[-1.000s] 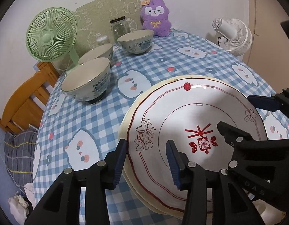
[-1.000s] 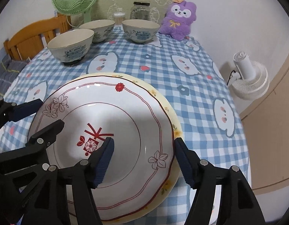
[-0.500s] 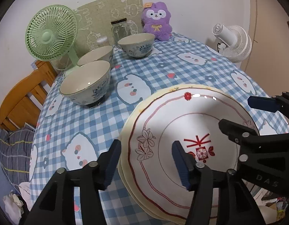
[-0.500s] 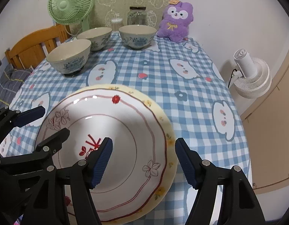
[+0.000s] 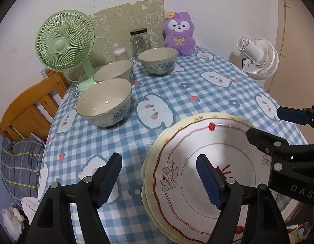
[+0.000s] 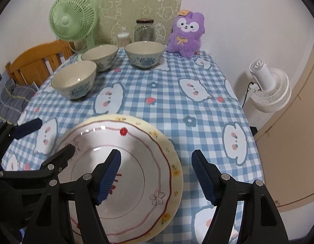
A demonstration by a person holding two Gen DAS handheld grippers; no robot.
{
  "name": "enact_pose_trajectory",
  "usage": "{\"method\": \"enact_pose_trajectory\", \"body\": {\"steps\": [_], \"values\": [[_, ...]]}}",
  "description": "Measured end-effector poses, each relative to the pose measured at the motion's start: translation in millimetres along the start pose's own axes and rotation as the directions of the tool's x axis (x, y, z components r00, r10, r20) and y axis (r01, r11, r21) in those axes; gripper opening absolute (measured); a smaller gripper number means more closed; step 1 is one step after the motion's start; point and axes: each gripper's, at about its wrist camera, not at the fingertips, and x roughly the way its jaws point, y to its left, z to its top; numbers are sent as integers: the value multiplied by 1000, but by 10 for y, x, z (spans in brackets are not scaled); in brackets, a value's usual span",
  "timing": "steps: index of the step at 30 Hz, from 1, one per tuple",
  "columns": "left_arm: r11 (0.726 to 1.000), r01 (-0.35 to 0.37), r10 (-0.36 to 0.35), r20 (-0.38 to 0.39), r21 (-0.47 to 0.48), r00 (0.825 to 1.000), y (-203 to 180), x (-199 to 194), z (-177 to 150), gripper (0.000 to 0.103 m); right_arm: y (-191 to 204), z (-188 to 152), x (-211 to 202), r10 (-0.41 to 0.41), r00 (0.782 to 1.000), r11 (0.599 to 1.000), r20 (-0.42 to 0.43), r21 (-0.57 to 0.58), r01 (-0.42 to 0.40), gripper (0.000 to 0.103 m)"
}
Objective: Organize plates and bowls
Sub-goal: 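Lower the red-patterned plate onto the cream plates and open the right gripper, then move the right gripper away from the plate stack toward the cream bowls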
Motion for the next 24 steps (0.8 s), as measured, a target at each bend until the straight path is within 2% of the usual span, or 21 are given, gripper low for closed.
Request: {"method": "enact_pose_trajectory", "body": {"steps": [7, 13, 19, 24], "values": [[1000, 6, -7, 40, 22, 999, -35, -155, 134, 84, 68, 158, -160, 8, 999, 1000, 48, -24, -7, 81], [1000, 9, -9, 61, -2, 998, 31, -264, 263, 86, 81, 291, -303, 19, 995, 999, 94, -31, -16, 84], [1000, 12, -10, 68, -29, 998, 124, -330, 372, 87, 119, 423, -424, 7, 989, 999, 146, -36, -1, 93], [999, 5, -2, 82, -42, 997, 219, -375, 452, 87, 131, 533, -433, 46, 988, 999, 145, -18, -44, 94]]}}
